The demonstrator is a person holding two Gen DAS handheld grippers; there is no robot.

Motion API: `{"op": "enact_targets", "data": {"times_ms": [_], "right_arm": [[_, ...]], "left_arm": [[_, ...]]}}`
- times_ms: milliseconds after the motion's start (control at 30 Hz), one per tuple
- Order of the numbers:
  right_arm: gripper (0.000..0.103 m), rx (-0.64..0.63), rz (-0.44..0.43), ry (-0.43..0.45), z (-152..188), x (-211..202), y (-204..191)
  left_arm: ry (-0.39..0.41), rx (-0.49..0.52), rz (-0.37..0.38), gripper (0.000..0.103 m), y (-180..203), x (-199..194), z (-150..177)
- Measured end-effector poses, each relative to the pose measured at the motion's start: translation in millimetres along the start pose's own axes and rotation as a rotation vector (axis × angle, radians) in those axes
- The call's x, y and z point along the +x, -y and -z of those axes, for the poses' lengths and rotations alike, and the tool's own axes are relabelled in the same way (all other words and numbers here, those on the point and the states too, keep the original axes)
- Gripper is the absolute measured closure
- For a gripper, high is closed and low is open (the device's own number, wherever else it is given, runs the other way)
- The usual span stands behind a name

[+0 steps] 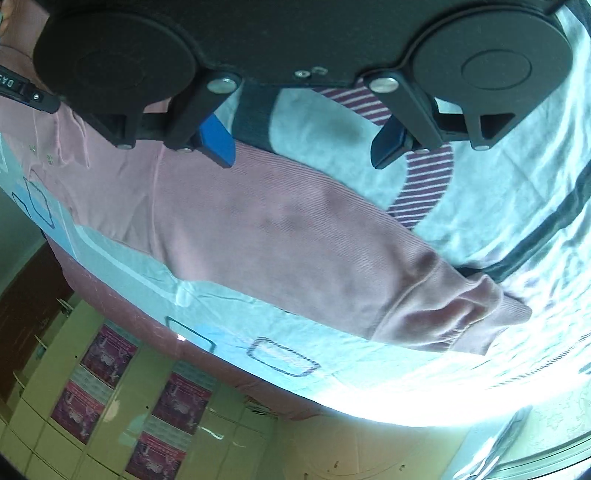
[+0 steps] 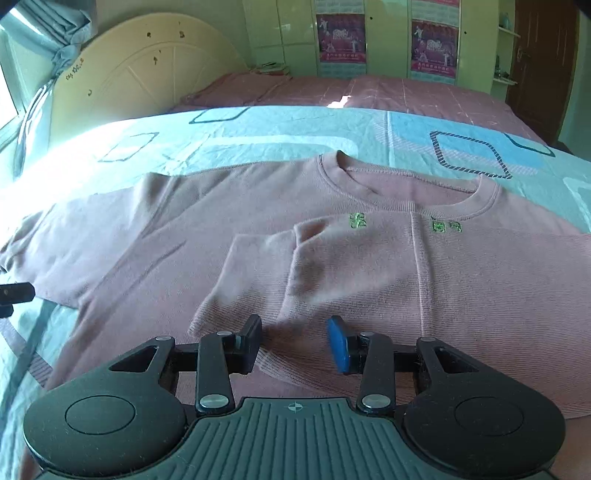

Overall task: Fold small clothes
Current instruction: 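Move the left gripper to the other sleeve cuff and close on it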

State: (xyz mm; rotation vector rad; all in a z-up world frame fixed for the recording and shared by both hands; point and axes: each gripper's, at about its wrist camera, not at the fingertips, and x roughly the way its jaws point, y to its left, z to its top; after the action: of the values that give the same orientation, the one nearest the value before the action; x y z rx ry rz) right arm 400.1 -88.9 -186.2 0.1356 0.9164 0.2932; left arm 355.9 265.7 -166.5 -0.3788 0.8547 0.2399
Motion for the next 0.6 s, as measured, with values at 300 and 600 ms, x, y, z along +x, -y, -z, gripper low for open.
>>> {"op": "enact_targets", "data": {"times_ms": [300,600], "right_arm": [[0.063,-0.007,0.016,-0.024,0,10,-19],[0.063,-0.002,0.042,-0.037,0,16,-22]], "left_arm": [[0.032,-0.187,-0.046,0.03,-83,14,-32],[0.11,-0.325,0.026,0.049,-115,39,-62]]}}
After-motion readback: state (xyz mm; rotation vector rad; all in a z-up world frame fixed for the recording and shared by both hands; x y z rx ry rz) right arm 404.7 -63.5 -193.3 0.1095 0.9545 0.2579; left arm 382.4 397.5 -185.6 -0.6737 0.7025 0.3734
